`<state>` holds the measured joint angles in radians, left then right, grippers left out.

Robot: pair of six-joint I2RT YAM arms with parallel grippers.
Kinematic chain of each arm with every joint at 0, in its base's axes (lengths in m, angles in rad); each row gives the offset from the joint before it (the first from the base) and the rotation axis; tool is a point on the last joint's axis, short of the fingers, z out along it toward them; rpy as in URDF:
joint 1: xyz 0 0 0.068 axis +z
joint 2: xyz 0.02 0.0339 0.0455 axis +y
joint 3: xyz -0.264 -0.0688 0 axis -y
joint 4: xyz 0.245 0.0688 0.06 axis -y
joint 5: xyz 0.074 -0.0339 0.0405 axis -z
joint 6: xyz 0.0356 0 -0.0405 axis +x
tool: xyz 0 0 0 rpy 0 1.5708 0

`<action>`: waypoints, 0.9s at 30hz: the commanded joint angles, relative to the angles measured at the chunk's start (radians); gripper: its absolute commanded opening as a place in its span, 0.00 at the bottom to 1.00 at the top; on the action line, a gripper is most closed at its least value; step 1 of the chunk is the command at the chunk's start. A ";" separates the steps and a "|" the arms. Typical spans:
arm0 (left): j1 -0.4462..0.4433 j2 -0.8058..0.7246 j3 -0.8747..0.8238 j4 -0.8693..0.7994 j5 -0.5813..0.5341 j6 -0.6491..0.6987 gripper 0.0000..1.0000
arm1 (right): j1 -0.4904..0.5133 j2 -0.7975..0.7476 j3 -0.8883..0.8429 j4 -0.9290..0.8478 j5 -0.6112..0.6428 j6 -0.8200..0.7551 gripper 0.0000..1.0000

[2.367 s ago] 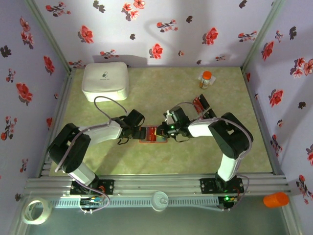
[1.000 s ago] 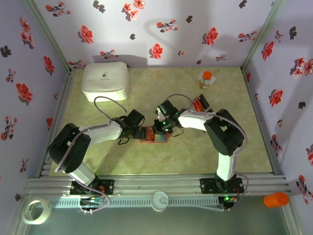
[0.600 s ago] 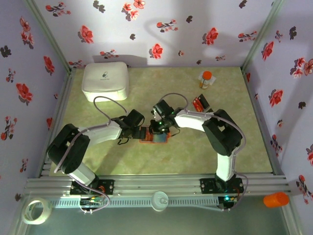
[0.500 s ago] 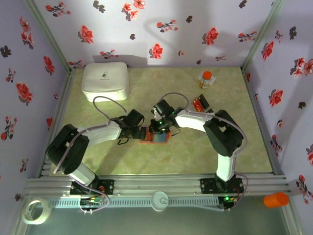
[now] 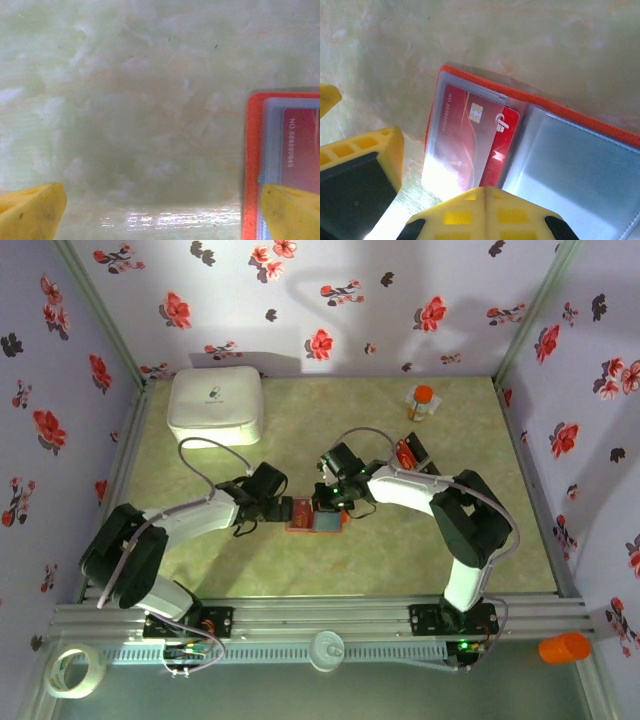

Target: Put the credit cards into the card holder

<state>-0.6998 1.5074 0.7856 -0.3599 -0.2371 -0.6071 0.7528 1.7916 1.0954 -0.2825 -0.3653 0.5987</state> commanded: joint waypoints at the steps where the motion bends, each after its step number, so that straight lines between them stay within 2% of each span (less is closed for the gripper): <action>1: 0.007 0.030 -0.023 0.004 -0.027 -0.017 1.00 | 0.010 0.017 0.000 0.000 0.017 0.015 0.02; 27: 0.006 0.094 -0.040 0.052 -0.002 -0.013 1.00 | 0.028 0.141 0.096 -0.028 -0.006 0.001 0.02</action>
<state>-0.7002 1.5608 0.7616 -0.3435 -0.2363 -0.6079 0.7681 1.9125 1.1652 -0.2863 -0.3660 0.6018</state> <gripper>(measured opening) 0.998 0.063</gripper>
